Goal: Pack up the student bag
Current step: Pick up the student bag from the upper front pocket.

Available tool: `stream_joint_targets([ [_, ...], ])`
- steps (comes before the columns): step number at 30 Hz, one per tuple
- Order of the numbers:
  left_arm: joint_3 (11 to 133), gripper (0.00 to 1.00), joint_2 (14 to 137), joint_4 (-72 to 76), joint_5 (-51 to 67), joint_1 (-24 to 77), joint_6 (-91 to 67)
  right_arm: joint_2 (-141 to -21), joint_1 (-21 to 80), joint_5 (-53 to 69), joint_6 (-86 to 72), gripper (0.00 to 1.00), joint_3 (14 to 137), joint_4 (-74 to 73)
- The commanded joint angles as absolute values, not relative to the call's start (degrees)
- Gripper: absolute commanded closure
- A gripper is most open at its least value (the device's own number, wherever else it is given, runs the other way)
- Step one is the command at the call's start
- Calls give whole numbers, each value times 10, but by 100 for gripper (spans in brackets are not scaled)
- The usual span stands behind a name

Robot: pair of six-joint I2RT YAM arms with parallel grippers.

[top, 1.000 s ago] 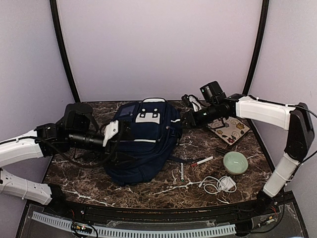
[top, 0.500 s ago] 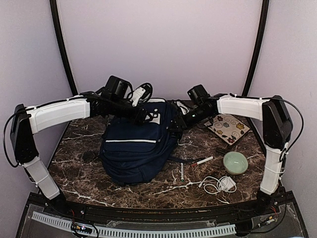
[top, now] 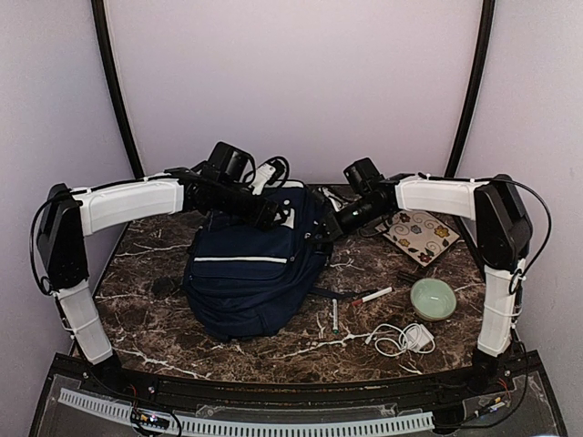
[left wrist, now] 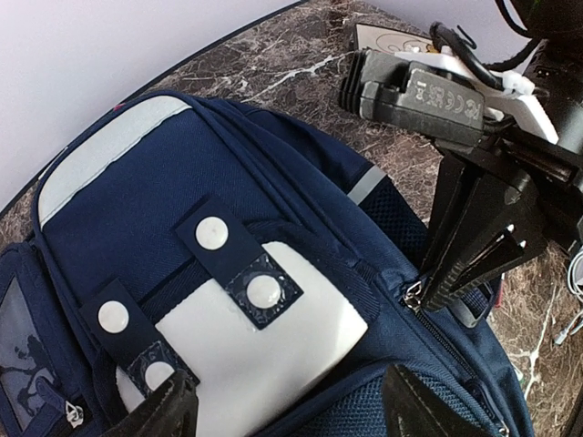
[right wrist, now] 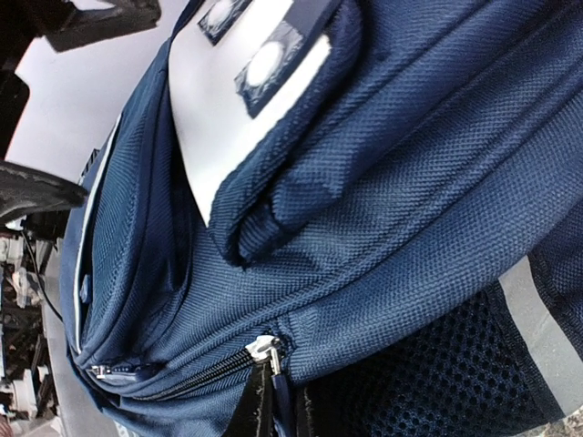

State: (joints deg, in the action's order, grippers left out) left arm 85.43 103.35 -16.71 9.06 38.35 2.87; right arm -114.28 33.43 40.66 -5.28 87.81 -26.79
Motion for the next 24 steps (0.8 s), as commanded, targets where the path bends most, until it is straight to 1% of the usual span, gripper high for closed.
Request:
stream_joint_targets([
  [1, 860, 28, 1037, -172, 90, 378, 41, -1143, 346, 432, -56, 100, 897, -263],
  [6, 851, 28, 1038, -161, 91, 377, 44, -1127, 359, 399, -49, 100, 910, -286],
  [8, 850, 28, 1038, -160, 90, 376, 46, -1121, 362, 388, -47, 91, 914, -288],
  [10, 848, 28, 1037, -160, 91, 376, 48, -1123, 362, 382, -49, 85, 918, -287],
  [17, 832, 28, 1027, -158, 82, 375, 60, -1146, 364, 358, -35, 78, 966, -334],
  [20, 829, 28, 1026, -157, 80, 375, 63, -1134, 364, 358, -30, 78, 970, -345],
  [24, 824, 28, 1028, -155, 77, 374, 63, -1120, 365, 360, -19, 87, 972, -366],
])
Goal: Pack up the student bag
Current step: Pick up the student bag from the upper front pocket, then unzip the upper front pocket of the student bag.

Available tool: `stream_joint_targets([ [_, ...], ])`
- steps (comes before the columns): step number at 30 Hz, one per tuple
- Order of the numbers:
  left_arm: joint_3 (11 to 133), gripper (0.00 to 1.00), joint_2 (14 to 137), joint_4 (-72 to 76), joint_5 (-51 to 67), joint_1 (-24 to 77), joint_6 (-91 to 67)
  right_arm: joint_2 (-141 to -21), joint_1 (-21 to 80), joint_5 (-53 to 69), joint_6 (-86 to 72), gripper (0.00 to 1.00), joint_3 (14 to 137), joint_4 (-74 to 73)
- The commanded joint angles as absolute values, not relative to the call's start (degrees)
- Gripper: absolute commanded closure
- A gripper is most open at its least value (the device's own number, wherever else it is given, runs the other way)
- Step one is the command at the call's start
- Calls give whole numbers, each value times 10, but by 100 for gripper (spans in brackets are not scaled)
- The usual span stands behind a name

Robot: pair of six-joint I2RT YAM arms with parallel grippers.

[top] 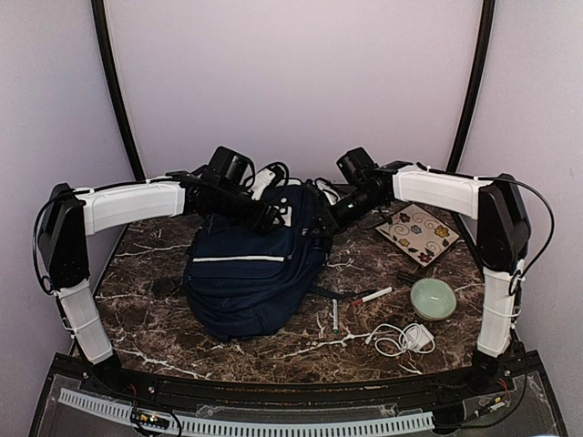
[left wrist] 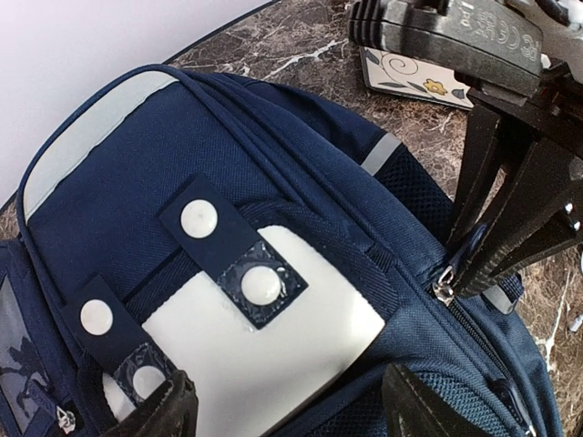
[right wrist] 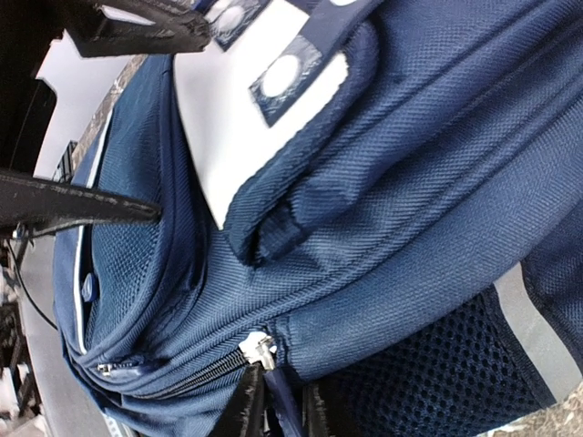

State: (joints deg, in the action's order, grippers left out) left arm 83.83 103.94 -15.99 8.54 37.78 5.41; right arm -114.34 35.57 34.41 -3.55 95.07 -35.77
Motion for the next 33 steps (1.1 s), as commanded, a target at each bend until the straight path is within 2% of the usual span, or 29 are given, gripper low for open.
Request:
stream_joint_targets([
  [1, 823, 28, 1029, -155, 77, 374, 63, -1116, 366, 359, -20, 88, 968, -365],
  [7, 822, 28, 1029, -153, 80, 373, 64, -1101, 372, 355, -26, 80, 957, -361],
  [17, 816, 28, 1026, -152, 77, 373, 72, -1102, 390, 347, -38, 81, 975, -375],
  [21, 815, 28, 1027, -151, 79, 373, 74, -1085, 395, 339, -44, 73, 965, -368],
  [23, 814, 28, 1027, -151, 79, 373, 73, -1081, 395, 334, -47, 72, 958, -363],
  [33, 806, 28, 1021, -150, 77, 374, 80, -1086, 395, 323, -64, 89, 964, -355],
])
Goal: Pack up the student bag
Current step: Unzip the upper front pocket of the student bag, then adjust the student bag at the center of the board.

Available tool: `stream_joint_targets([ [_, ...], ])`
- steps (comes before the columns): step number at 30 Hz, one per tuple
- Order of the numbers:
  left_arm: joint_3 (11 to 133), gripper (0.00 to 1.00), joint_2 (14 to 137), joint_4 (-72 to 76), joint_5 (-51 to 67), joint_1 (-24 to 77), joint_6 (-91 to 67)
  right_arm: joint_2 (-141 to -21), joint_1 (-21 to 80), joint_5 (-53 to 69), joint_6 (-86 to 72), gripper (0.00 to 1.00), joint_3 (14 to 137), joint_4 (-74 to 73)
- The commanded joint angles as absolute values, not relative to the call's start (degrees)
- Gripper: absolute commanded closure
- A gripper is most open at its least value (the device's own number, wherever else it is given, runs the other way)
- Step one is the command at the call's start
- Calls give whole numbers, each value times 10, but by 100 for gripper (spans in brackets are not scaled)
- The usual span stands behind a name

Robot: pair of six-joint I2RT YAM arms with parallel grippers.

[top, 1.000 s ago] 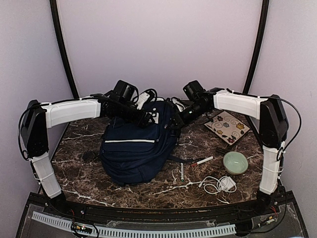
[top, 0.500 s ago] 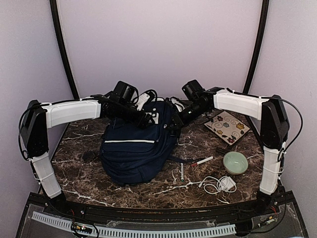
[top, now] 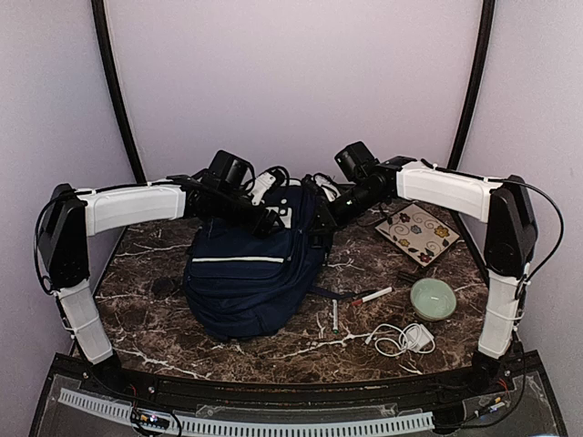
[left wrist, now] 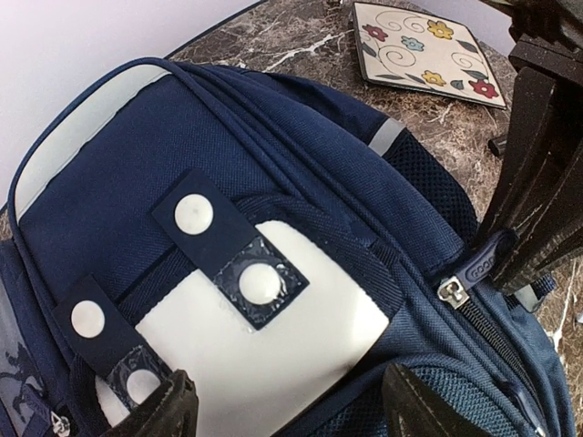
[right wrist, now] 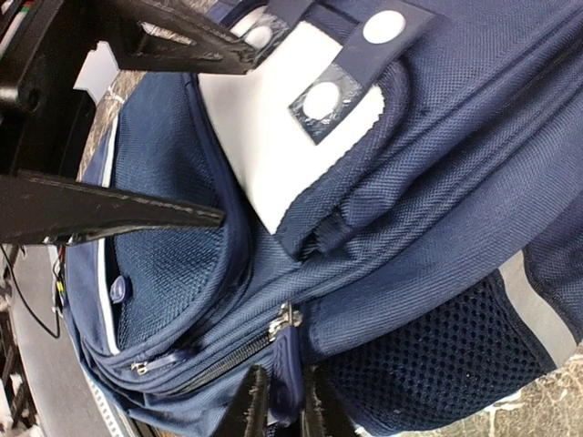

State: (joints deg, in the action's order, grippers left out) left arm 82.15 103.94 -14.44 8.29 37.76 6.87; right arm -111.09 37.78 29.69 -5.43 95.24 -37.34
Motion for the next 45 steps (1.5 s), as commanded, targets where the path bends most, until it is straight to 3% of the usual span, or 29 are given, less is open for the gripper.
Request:
stream_joint_targets([
  [1, 804, 28, 1020, -148, 77, 373, 81, -1083, 395, 323, -67, 92, 963, -354],
  [6, 800, 28, 1020, -145, 78, 373, 81, -1077, 395, 316, -71, 100, 959, -353],
  [16, 818, 27, 1023, -147, 106, 373, 82, -1039, 404, 336, -112, 100, 895, -327],
  [19, 843, 21, 1037, -152, 92, 373, 79, -1015, 409, 351, -144, 100, 843, -294],
  [21, 859, 4, 1047, -152, 69, 370, 81, -999, 410, 361, -170, 100, 807, -265],
  [22, 867, 2, 1051, -152, 63, 365, 81, -991, 410, 365, -185, 100, 787, -248],
  [30, 943, 1, 1119, -166, 105, 273, 35, -958, 409, 391, -293, 100, 671, -122],
  [35, 907, 1, 1133, -148, 97, 232, 36, -967, 391, 356, -315, 100, 640, -100],
  [37, 879, 5, 1123, -144, 98, 222, 39, -970, 363, 340, -326, 100, 626, -84],
  [39, 847, 15, 1106, -141, 120, 214, 37, -983, 326, 335, -329, 100, 626, -71],
  [42, 780, 31, 1062, -137, 119, 210, 5, -1035, 287, 314, -281, 100, 710, -124],
  [45, 673, 39, 1000, -81, 149, 210, -52, -1103, 271, 310, -228, 100, 822, -185],
])
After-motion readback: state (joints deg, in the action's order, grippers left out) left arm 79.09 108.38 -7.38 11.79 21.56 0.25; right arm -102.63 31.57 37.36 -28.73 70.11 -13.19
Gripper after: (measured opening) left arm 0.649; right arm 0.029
